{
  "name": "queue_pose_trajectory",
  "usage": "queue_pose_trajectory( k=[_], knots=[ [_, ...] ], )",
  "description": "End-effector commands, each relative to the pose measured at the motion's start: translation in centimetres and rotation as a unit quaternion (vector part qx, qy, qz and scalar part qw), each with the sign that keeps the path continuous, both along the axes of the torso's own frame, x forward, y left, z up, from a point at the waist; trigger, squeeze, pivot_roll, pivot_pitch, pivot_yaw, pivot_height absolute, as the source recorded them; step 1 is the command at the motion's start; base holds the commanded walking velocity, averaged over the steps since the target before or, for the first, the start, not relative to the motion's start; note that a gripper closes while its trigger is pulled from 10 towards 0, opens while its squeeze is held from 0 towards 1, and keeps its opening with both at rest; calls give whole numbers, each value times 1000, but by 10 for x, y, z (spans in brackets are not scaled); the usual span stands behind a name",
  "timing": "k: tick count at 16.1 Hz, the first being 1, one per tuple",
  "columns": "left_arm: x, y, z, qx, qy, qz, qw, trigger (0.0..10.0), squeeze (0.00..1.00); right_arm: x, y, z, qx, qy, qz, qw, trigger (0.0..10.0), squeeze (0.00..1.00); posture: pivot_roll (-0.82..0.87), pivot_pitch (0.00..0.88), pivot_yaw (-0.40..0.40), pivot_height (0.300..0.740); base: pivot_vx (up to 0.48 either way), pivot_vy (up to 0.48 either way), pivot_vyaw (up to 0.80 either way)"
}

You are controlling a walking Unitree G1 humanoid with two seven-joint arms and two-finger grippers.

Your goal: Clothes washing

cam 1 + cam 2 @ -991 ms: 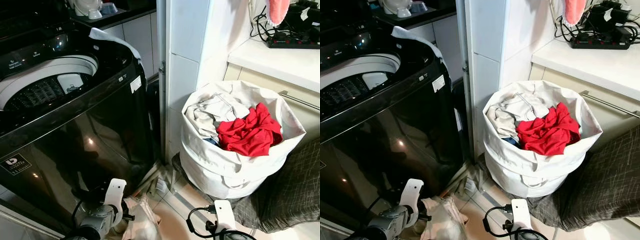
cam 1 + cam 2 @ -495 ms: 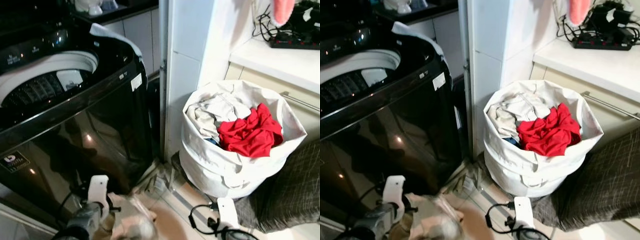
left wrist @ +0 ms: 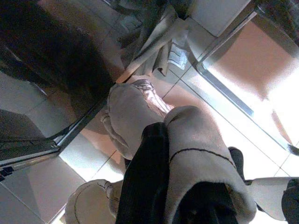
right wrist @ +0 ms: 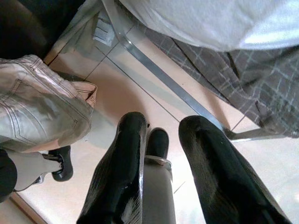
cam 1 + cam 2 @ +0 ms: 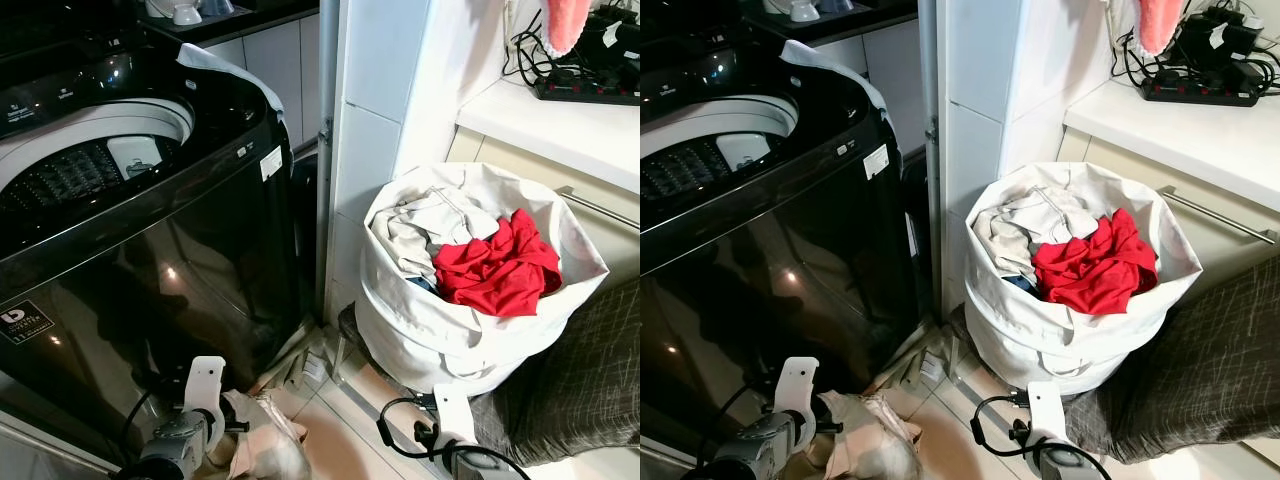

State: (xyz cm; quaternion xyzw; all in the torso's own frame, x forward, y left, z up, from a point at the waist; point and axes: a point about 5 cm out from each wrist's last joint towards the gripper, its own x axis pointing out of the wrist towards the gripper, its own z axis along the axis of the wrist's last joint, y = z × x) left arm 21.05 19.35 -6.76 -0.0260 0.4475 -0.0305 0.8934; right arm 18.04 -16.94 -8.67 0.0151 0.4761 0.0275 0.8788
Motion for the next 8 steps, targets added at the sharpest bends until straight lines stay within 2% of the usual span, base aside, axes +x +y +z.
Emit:
queue_pose_trajectory(
  k=[1, 8],
  knots=[
    [2, -1, 1, 1, -7, -9, 1000, 10000, 0, 3, 1, 2, 3, -3, 4, 1000, 10000, 0, 13, 0, -1, 740, 0, 0, 0],
    [2, -1, 1, 1, -7, -9, 1000, 10000, 0, 3, 1, 2, 3, -3, 4, 1000, 10000, 0, 13, 0, -1, 740, 0, 0, 0]
  ],
)
